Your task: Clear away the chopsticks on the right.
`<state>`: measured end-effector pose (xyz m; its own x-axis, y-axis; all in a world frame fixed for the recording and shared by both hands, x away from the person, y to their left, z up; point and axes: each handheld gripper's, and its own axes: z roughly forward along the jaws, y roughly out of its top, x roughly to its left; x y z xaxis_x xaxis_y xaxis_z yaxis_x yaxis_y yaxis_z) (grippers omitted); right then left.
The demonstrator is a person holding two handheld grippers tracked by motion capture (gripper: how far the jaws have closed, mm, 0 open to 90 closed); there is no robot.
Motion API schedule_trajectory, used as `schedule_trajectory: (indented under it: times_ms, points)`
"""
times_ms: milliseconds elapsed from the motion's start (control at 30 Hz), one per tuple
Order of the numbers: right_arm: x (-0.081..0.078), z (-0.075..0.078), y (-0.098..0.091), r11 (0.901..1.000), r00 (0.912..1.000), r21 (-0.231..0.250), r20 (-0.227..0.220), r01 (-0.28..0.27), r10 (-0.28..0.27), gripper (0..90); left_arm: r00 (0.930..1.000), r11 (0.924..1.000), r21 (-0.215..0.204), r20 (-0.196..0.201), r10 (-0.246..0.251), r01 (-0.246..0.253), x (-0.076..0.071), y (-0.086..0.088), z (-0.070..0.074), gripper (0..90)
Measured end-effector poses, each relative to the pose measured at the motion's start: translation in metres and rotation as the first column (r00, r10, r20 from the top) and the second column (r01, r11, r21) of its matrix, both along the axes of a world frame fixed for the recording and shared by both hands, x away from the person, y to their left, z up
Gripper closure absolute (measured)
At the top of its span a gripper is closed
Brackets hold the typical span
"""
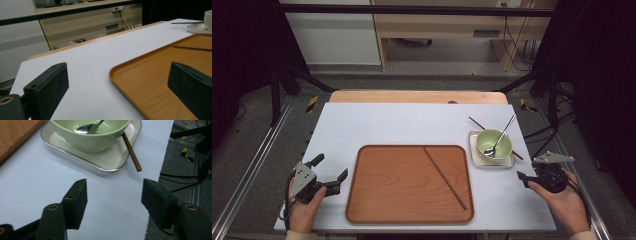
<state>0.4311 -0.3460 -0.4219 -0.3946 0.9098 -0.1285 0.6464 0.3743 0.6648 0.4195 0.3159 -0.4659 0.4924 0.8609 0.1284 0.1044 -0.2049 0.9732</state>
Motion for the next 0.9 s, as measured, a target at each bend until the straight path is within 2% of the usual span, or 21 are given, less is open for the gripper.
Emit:
schedule_trajectory:
  times_ms: [233,300,500,600,733,900]
  points:
    - [0.023,-0.003,-0.01,0.9992,0.9997,-0.032,-0.005,-0.023,0.023,49.8,1.0,1.0,0.004,-0.005,-0.001,0.001,0.0,-0.001,-0.001,3.0]
    - [0.029,-0.005,-0.011,0.9995,0.9996,-0.023,-0.016,-0.023,0.022,52.9,1.0,1.0,0.004,-0.006,-0.001,0.001,0.0,-0.002,-0.001,3.1]
    - [0.05,-0.017,-0.013,0.9969,0.9978,-0.071,-0.059,-0.034,0.03,60.0,1.0,1.0,0.007,-0.009,0.0,0.0,0.001,-0.002,-0.002,3.2]
    - [0.055,-0.022,-0.013,0.9959,0.9971,-0.085,-0.072,-0.032,0.026,61.8,1.0,1.0,0.007,-0.006,0.002,-0.002,0.0,-0.002,-0.001,3.2]
    - [0.061,-0.025,-0.015,0.9966,0.996,-0.079,-0.087,-0.023,0.016,64.0,1.0,1.0,0.007,-0.005,0.005,-0.005,0.0,-0.002,-0.001,3.3]
    - [0.066,-0.027,-0.015,0.993,0.9944,-0.11,-0.1,-0.043,0.032,66.9,1.0,0.9999,0.01,-0.004,0.005,-0.005,0.0,-0.002,-0.001,3.3]
